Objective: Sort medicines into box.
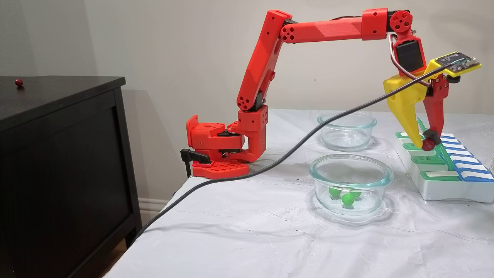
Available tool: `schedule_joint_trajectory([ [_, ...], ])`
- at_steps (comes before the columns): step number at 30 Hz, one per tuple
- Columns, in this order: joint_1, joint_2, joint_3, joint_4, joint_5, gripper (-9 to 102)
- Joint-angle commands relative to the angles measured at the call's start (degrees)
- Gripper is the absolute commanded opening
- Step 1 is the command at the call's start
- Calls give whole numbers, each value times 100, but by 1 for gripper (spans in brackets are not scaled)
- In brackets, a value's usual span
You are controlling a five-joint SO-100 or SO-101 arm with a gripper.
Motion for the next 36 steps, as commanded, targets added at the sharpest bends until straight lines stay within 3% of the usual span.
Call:
schedule_joint_trajectory([
  [1,-132,132,-606,-26,-105,0],
  [12,-193,703,53,229,-457,0],
  [22,-246,-668,-1397,-114,237,0],
  [30,-272,-747,-1538,-53,360,0],
  [33,-281,-712,-1529,70,352,21],
  [36,-343,-589,-1318,114,255,26],
])
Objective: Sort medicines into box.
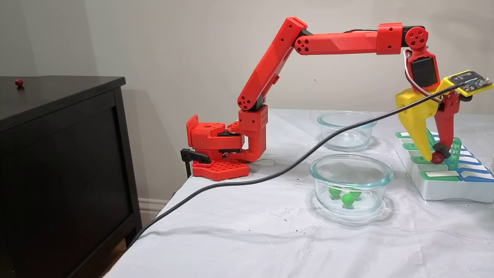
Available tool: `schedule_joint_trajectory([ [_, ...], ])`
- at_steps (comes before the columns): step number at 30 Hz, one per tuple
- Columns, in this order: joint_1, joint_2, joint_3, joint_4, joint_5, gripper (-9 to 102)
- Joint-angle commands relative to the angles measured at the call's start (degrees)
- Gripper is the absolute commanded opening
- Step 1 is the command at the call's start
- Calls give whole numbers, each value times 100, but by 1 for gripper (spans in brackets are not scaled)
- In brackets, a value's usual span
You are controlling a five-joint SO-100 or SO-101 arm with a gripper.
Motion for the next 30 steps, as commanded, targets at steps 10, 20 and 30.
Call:
schedule_joint_trajectory([
  [10,-123,1072,9,439,-387,16],
  [20,229,2672,1529,1327,-1441,0],
  [30,1248,4157,3410,1441,-3454,0],
])
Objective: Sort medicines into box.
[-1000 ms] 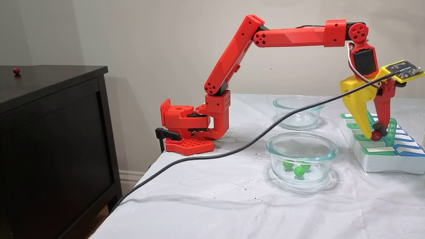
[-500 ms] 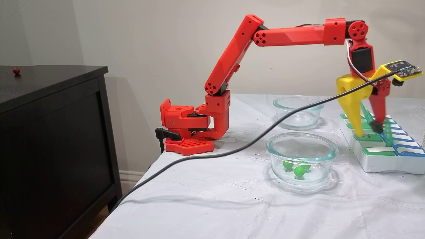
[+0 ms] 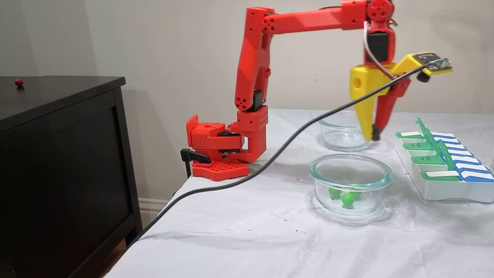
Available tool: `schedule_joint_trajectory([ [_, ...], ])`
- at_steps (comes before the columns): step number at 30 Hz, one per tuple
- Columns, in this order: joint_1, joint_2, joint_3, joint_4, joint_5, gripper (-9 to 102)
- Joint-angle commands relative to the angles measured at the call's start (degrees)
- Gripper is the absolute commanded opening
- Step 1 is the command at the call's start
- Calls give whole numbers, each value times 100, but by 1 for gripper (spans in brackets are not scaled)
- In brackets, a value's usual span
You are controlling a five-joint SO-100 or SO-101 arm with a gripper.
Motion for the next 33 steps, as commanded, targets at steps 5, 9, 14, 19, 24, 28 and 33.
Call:
schedule_joint_trajectory([
  [5,721,984,1090,-44,-2338,0],
  [9,1090,923,1230,53,-3586,0],
  [14,1169,1046,1345,-343,-3656,0],
  [19,1107,1063,1494,-633,-3507,2],
  [24,958,1011,1626,-993,-3278,19],
  [28,826,853,1696,-1195,-3103,19],
  [33,668,729,1916,-1573,-3041,18],
])
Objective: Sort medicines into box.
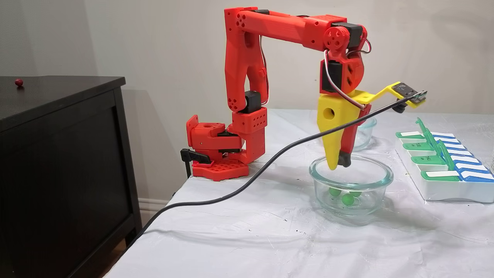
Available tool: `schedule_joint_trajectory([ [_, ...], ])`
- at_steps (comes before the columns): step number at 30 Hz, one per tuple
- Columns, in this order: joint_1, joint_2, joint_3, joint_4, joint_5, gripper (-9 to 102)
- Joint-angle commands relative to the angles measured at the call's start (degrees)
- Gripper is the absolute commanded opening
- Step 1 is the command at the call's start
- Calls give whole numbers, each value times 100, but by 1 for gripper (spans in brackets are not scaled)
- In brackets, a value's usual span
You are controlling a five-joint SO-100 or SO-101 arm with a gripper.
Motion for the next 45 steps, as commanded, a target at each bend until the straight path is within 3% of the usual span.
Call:
schedule_joint_trajectory([
  [1,-132,334,44,-308,79,17],
  [8,-185,220,290,-677,53,15],
  [20,9,-220,185,-281,-439,18],
  [37,114,-519,369,-527,-694,17],
  [45,202,-255,896,-1028,-826,17],
])
